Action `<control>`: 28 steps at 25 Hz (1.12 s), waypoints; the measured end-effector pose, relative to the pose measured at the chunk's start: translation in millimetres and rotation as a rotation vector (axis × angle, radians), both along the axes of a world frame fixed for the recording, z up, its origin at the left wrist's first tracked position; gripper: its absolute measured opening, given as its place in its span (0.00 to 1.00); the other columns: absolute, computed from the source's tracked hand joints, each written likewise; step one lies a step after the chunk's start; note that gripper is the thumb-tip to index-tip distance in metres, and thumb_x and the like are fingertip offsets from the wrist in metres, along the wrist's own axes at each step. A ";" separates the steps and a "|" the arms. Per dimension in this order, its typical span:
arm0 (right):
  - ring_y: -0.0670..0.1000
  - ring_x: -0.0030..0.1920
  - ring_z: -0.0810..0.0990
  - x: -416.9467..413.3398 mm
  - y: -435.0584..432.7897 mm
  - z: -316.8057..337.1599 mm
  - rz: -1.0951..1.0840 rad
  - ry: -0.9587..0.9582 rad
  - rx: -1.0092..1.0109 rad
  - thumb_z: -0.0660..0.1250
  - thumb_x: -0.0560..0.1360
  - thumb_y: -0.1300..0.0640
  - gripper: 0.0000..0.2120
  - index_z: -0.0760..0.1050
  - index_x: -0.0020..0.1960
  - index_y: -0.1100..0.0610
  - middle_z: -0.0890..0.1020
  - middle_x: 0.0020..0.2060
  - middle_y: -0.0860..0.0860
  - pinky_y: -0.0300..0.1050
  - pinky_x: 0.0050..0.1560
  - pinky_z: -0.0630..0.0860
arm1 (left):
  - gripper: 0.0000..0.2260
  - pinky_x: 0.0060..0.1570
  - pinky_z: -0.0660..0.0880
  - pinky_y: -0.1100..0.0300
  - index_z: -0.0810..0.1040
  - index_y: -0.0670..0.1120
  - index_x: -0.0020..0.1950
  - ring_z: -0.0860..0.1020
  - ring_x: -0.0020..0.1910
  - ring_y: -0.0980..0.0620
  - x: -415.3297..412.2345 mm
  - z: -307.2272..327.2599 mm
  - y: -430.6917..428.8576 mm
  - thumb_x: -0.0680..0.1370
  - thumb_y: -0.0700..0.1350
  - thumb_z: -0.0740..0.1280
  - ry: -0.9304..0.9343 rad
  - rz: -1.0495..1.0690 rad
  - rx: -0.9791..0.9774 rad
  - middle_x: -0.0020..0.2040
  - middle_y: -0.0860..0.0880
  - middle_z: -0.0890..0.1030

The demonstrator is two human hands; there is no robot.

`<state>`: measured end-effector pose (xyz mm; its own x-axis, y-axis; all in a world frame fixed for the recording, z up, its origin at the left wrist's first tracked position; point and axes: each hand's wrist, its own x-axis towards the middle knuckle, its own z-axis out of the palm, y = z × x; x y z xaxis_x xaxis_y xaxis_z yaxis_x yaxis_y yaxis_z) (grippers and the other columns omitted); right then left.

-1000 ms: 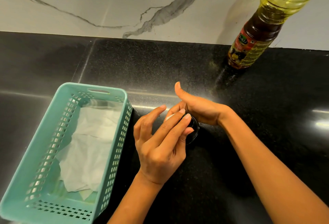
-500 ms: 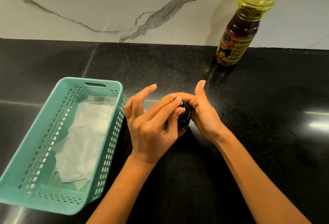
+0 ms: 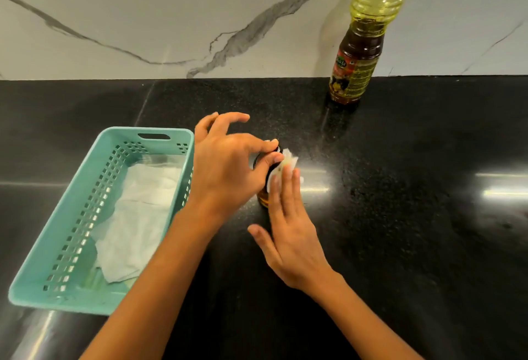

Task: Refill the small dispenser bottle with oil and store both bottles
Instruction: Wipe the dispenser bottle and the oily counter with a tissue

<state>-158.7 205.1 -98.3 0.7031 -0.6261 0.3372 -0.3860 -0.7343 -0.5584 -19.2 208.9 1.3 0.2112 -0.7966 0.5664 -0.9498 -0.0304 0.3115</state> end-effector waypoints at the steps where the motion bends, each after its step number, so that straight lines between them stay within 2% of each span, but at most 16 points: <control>1: 0.54 0.75 0.37 -1.3 2.4 -7.7 -0.007 0.120 -0.226 0.45 0.79 0.39 0.34 0.38 0.75 0.59 0.35 0.75 0.52 0.45 0.75 0.42 | 0.08 0.65 0.60 0.47 0.85 0.52 0.43 0.77 0.56 0.48 2.7 9.1 -2.3 0.69 0.53 0.71 -0.017 -0.015 0.092 0.37 0.52 0.84; 2: 0.54 0.75 0.39 -1.2 1.7 -13.4 0.000 0.225 -0.360 0.44 0.80 0.39 0.35 0.39 0.75 0.61 0.36 0.75 0.53 0.48 0.75 0.41 | 0.08 0.68 0.56 0.46 0.85 0.52 0.44 0.75 0.59 0.49 4.7 18.6 -4.7 0.68 0.54 0.72 -0.019 -0.022 0.190 0.39 0.52 0.84; 5: 0.53 0.76 0.42 3.2 -4.6 -10.5 0.025 0.441 -0.538 0.47 0.78 0.38 0.37 0.45 0.75 0.64 0.42 0.75 0.55 0.49 0.75 0.38 | 0.10 0.72 0.45 0.50 0.84 0.54 0.48 0.68 0.66 0.55 6.4 35.5 -12.2 0.69 0.55 0.72 0.024 -0.005 0.397 0.48 0.53 0.83; 7: 0.56 0.74 0.41 12.9 -3.1 4.1 0.001 0.619 -0.652 0.51 0.78 0.41 0.36 0.49 0.73 0.67 0.45 0.73 0.60 0.51 0.74 0.37 | 0.10 0.73 0.43 0.51 0.83 0.55 0.48 0.66 0.67 0.57 6.9 38.8 -15.1 0.69 0.56 0.71 0.032 0.001 0.450 0.48 0.55 0.82; 10: 0.66 0.71 0.37 33.9 3.7 26.7 -0.029 0.892 -0.852 0.48 0.81 0.47 0.31 0.48 0.72 0.70 0.45 0.72 0.67 0.61 0.67 0.31 | 0.11 0.73 0.42 0.49 0.83 0.55 0.49 0.66 0.67 0.57 7.4 43.3 -17.9 0.70 0.56 0.71 -0.001 0.001 0.501 0.48 0.56 0.82; 12: 0.70 0.72 0.41 46.7 7.4 34.6 0.031 1.053 -0.924 0.49 0.81 0.49 0.29 0.51 0.72 0.70 0.49 0.73 0.69 0.67 0.61 0.29 | 0.10 0.73 0.42 0.47 0.83 0.55 0.49 0.66 0.67 0.56 5.9 47.2 -19.2 0.70 0.56 0.70 -0.032 0.001 0.533 0.48 0.57 0.82; 14: 0.71 0.72 0.45 51.0 6.2 36.8 0.134 1.172 -1.000 0.52 0.80 0.50 0.29 0.53 0.72 0.69 0.52 0.72 0.69 0.69 0.64 0.32 | 0.10 0.73 0.42 0.45 0.83 0.55 0.48 0.67 0.67 0.56 3.3 50.0 -19.7 0.70 0.56 0.70 -0.039 0.001 0.538 0.49 0.56 0.82; 17: 0.70 0.72 0.49 41.3 2.7 36.9 0.264 1.239 -1.061 0.55 0.80 0.51 0.29 0.53 0.73 0.68 0.54 0.73 0.67 0.65 0.70 0.40 | 0.11 0.73 0.42 0.46 0.83 0.55 0.49 0.67 0.67 0.55 2.9 46.1 -17.4 0.70 0.56 0.70 -0.016 0.017 0.519 0.50 0.56 0.82; 19: 0.68 0.72 0.53 38.5 1.3 39.5 0.314 1.241 -1.046 0.56 0.79 0.53 0.26 0.57 0.72 0.66 0.59 0.72 0.66 0.63 0.71 0.43 | 0.11 0.73 0.42 0.46 0.82 0.55 0.50 0.68 0.66 0.55 1.1 41.5 -16.2 0.70 0.57 0.70 0.026 0.019 0.486 0.49 0.56 0.82; 20: 0.67 0.72 0.57 42.6 1.4 40.9 0.318 1.241 -0.988 0.57 0.79 0.55 0.23 0.62 0.71 0.64 0.65 0.70 0.64 0.61 0.72 0.47 | 0.11 0.73 0.43 0.46 0.82 0.56 0.50 0.68 0.66 0.55 -0.5 40.1 -16.0 0.70 0.57 0.70 0.045 0.019 0.472 0.49 0.56 0.82; 22: 0.61 0.64 0.70 60.1 1.0 41.3 0.252 1.219 -0.797 0.58 0.78 0.58 0.15 0.72 0.64 0.57 0.77 0.58 0.56 0.55 0.68 0.59 | 0.11 0.73 0.43 0.46 0.82 0.56 0.50 0.68 0.65 0.56 -3.6 38.6 -17.0 0.70 0.56 0.70 0.040 0.026 0.463 0.49 0.56 0.82; 23: 0.58 0.60 0.72 69.4 0.2 40.3 0.200 1.183 -0.729 0.59 0.77 0.60 0.13 0.74 0.61 0.56 0.78 0.54 0.54 0.53 0.64 0.63 | 0.10 0.72 0.42 0.46 0.82 0.56 0.50 0.68 0.65 0.55 -4.5 37.6 -17.8 0.70 0.56 0.70 0.029 0.029 0.463 0.49 0.56 0.82; 25: 0.57 0.59 0.73 79.8 -2.2 35.0 0.142 1.095 -0.701 0.59 0.77 0.61 0.13 0.72 0.61 0.57 0.77 0.55 0.54 0.52 0.62 0.65 | 0.10 0.73 0.43 0.45 0.82 0.56 0.50 0.69 0.64 0.55 -4.9 36.0 -17.4 0.71 0.56 0.70 0.038 0.035 0.453 0.49 0.56 0.82; 28: 0.60 0.60 0.74 62.0 -5.0 21.0 0.223 1.023 -0.794 0.60 0.77 0.64 0.20 0.64 0.67 0.68 0.77 0.59 0.61 0.54 0.66 0.64 | 0.11 0.73 0.43 0.45 0.82 0.55 0.51 0.69 0.64 0.55 -4.2 33.2 -16.2 0.71 0.56 0.69 0.052 0.036 0.426 0.50 0.55 0.82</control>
